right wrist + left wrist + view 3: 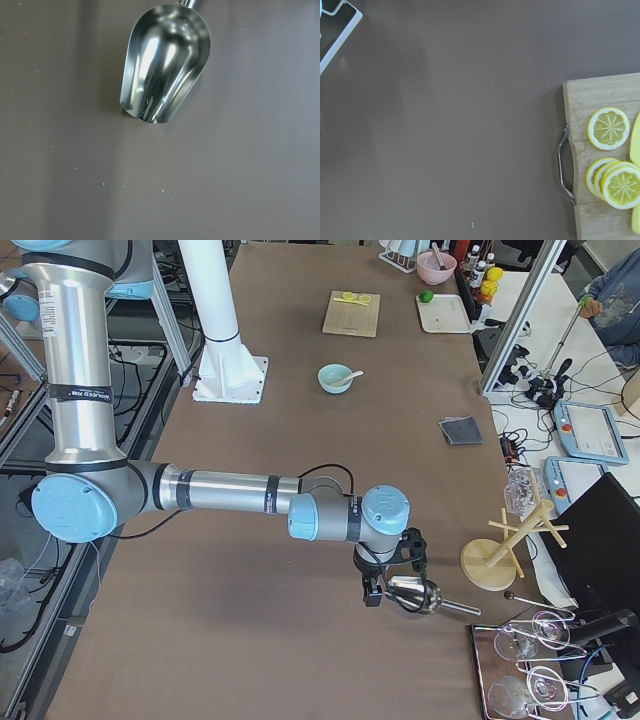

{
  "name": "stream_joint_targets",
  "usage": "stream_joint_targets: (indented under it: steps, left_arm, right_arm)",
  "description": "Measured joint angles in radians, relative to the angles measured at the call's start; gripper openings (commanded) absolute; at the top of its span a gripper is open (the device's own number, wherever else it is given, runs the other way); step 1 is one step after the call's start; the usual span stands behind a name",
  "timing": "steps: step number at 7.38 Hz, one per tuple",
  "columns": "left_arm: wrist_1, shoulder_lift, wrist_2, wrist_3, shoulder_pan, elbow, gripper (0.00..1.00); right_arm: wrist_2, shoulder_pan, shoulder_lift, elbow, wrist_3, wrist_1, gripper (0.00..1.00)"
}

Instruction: Place spoon in bowl

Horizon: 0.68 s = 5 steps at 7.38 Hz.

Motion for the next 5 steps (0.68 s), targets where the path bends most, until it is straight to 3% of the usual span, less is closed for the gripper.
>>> stream_joint_targets:
  steps: [5]
  left_arm:
    - [0.000, 0.003, 0.000, 0.000, -0.001, -0.009, 0.98]
  right_arm:
    - [0.000, 0.000, 0.000, 0.001, 0.000, 0.000, 1.00]
